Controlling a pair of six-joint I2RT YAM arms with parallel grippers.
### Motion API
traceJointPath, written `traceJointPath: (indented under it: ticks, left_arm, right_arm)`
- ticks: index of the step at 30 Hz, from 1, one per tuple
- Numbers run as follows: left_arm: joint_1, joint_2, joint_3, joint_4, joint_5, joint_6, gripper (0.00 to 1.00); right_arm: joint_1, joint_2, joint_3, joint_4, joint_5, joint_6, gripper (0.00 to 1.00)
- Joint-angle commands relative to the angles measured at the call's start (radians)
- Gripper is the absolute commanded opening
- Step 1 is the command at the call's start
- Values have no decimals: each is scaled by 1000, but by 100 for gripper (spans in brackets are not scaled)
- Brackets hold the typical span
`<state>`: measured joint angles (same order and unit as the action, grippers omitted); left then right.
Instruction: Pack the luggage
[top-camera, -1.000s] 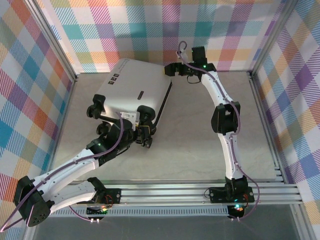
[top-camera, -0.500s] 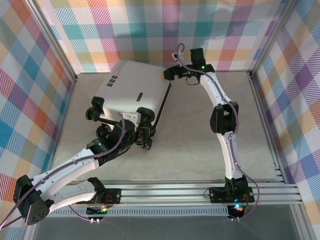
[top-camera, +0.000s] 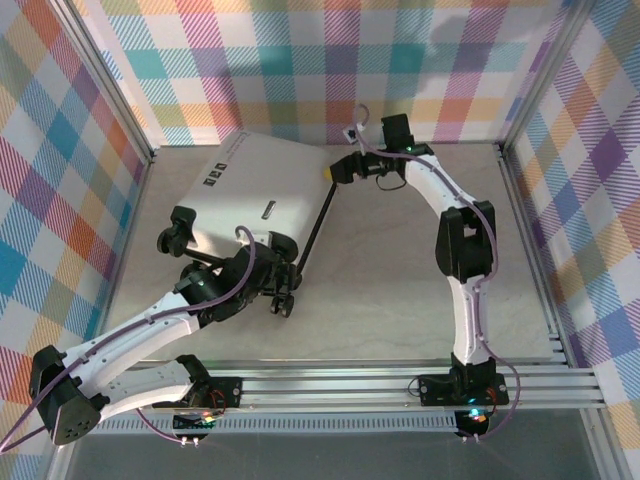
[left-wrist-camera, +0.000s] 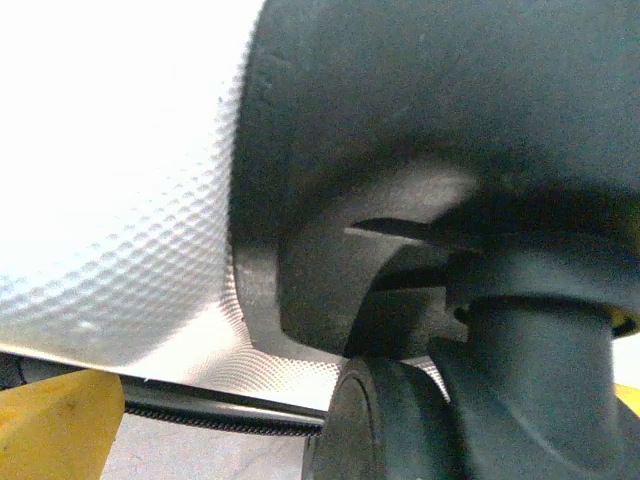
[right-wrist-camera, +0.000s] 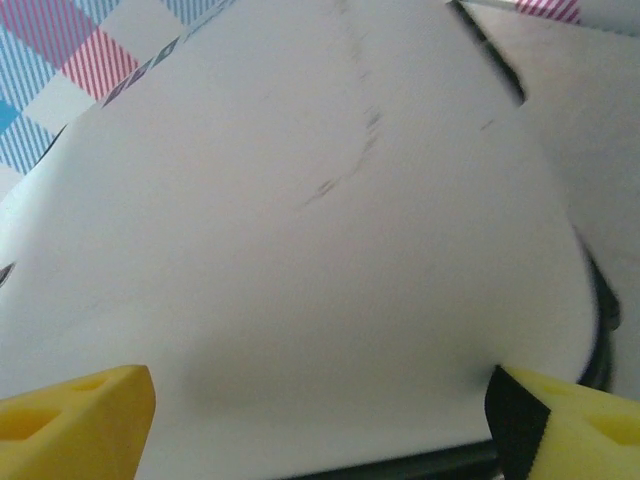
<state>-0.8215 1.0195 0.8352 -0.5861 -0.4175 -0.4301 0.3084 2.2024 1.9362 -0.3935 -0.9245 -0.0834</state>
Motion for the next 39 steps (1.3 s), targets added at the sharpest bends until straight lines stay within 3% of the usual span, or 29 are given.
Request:
traceJointPath:
  ticks: [1, 6, 10, 16, 18, 20, 23, 26, 31, 39]
  left_arm:
    - [17, -6, 9, 15, -73, 31, 100]
    - [23, -31, -12, 69, -64, 57, 98]
    - [23, -59, -9, 51, -11, 41, 99]
    - [6, -120, -2, 35, 61, -11, 100]
    - [-7, -140, 11, 39, 85, -24, 100]
    - [-14, -164, 26, 23, 93, -48, 100]
    - [-14, -209, 50, -47, 19, -113, 100]
    - [-10, -252, 81, -138, -71, -175, 100]
    - [20, -257, 124, -247, -137, -238, 100]
    - [154, -209, 121, -215, -42, -243, 100]
  right_arm:
    - [64, -154, -181, 177, -34, 29, 86]
    - [87, -319, -439, 355, 92, 87, 87]
    - [70, -283, -300, 218, 288, 109, 89]
    - [54, -168, -80, 127, 399, 153, 91]
    - [40, -125, -28, 135, 390, 184, 95]
    - [31, -18, 134, 37, 351, 187, 97]
    - [32, 160, 422, -111, 276, 184, 97]
    - [34, 273, 580, -148, 248, 216, 97]
    - [33, 317, 596, -79, 198, 244, 100]
    - [40, 360, 615, -24, 101, 258, 99]
